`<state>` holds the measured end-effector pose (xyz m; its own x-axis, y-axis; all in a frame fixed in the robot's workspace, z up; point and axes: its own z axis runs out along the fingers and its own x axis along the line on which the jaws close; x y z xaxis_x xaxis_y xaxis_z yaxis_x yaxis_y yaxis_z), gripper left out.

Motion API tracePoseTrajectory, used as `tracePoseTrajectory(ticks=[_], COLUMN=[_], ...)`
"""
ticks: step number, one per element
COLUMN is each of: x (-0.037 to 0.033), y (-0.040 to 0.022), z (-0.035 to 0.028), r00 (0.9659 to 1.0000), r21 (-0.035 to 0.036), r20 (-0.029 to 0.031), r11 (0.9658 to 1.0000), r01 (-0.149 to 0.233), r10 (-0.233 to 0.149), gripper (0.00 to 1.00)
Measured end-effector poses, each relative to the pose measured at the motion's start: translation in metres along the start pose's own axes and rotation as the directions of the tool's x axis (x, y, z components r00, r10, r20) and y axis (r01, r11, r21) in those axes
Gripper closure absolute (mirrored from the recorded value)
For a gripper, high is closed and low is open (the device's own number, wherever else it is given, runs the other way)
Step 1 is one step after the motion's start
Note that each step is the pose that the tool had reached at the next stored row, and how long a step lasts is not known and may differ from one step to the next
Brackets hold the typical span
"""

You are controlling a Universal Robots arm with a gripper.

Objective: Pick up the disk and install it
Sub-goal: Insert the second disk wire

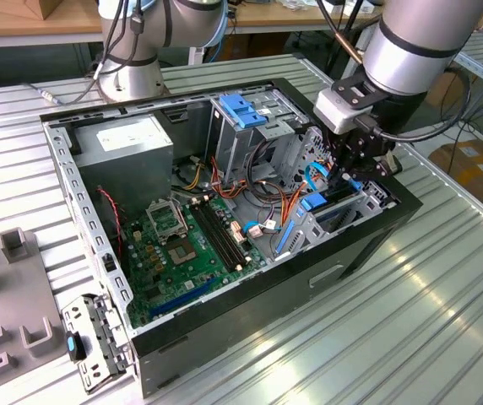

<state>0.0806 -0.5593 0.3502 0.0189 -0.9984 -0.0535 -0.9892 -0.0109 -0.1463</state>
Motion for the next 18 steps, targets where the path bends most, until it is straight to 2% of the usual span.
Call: tracePoseTrajectory(ticks=[3,4,8,10,12,18], x=[0.0020,0.0042,0.0105,0.0124,0.0135,0.0140], y=[-0.0008,-0.0009,-0.0007,-0.0006,-0.0004,0.0001], z=[0.0008,0.0009,0.0011,0.0016,0.0026,0.0062], r00=[1.0000,0.9999,0.9991,0.9985,0.9983,0.9983], r21=[0.0004,0.0004,0.0008,0.0009,0.0009,0.0009], r20=[0.0046,0.0101,0.0412,0.0538,0.0562,0.0566], r11=[1.0000,1.0000,0.9999,0.9999,0.9999,0.9999], r01=[-0.005,-0.006,-0.011,-0.013,-0.014,-0.014], r10=[0.005,0.006,0.011,0.013,0.014,0.014], gripper=[0.84,0.84,0.84,0.84,0.84,0.84])
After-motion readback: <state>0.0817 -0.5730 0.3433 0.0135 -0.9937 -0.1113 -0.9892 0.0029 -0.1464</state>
